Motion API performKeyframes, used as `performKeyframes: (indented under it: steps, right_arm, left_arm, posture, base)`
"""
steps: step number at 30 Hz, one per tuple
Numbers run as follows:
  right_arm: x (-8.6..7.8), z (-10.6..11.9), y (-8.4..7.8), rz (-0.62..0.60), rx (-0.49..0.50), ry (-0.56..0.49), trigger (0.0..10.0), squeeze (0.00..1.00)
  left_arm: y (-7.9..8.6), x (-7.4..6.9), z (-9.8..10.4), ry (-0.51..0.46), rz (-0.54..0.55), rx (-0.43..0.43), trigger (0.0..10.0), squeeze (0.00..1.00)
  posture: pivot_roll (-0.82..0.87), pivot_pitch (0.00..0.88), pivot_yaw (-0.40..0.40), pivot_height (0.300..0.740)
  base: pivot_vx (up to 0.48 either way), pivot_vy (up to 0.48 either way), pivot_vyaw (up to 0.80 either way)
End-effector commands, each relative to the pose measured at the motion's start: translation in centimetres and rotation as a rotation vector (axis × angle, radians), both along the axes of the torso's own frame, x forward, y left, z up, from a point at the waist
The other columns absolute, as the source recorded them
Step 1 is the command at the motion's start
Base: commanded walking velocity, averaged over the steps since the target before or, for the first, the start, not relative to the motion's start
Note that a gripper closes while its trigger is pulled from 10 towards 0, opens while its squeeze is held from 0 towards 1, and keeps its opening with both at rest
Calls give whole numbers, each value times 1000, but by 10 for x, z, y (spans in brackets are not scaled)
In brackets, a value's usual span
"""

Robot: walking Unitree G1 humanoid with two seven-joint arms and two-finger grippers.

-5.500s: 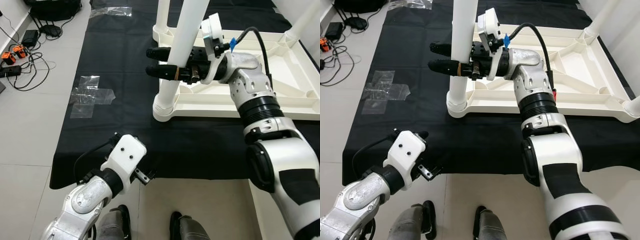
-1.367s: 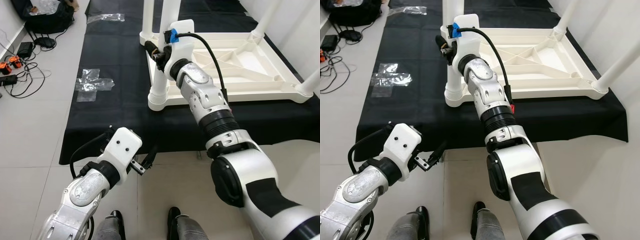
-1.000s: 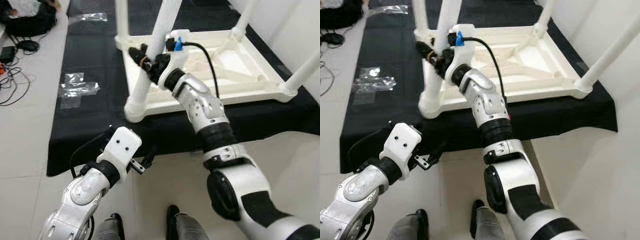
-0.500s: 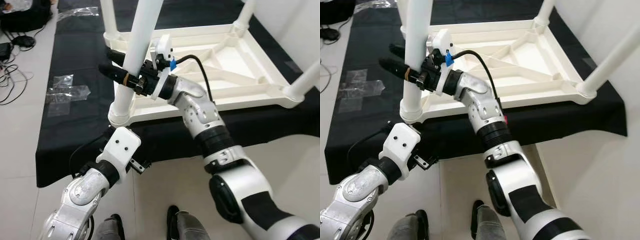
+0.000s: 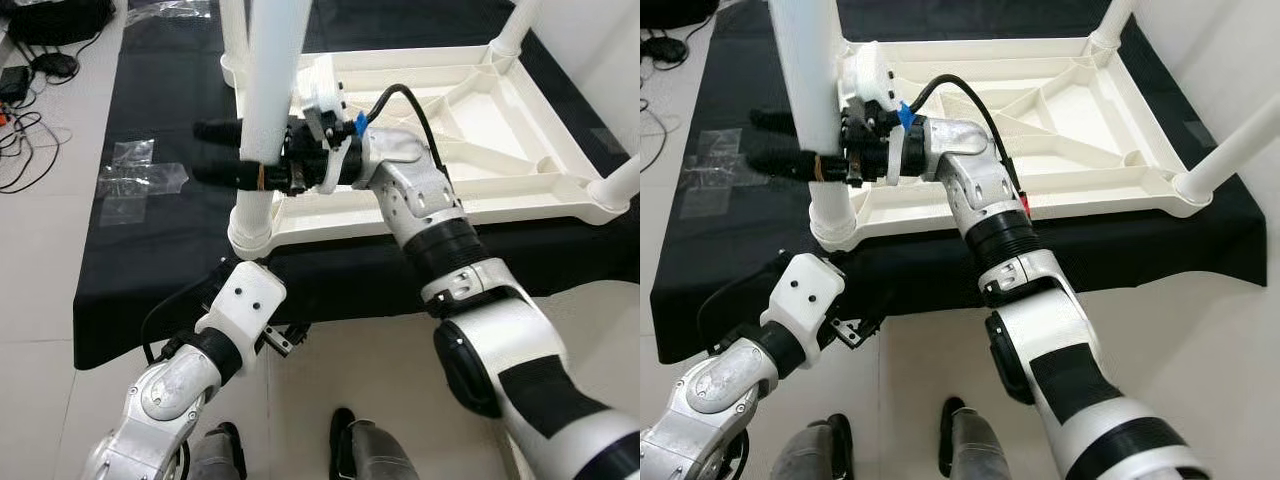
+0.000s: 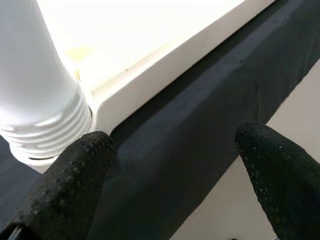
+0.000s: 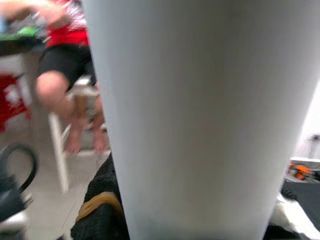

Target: Building children table

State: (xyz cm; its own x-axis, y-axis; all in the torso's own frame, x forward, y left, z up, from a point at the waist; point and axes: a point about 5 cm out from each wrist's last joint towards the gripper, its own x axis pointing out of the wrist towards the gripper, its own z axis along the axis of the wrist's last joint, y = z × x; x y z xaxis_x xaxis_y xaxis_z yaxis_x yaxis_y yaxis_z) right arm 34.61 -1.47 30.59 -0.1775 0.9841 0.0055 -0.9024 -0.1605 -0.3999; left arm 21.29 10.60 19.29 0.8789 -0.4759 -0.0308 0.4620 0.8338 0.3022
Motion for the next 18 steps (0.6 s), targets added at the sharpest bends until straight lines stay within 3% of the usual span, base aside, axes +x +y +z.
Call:
performKeyframes:
  steps: [1, 9, 18]
  right_arm:
    - [0, -38, -2, 72, -200, 106, 0, 0]
    - [-7, -36, 10, 199, -277, 115, 0, 0]
    - [-20, -31, 29, 323, -242, 211, 0, 0]
  left_arm:
    - [-3, -4, 0, 9, -6, -7, 10000, 0]
    - [-7, -9, 3, 3, -4, -21, 10000, 0]
    - [-11, -12, 6, -4, -2, -36, 10000, 0]
  posture:
    - [96, 277, -152, 740]
    - [90, 293, -173, 740]
    - [90, 310, -200, 740]
  base:
    - [0, 0, 0]
    - [0, 0, 0]
    - [0, 0, 0]
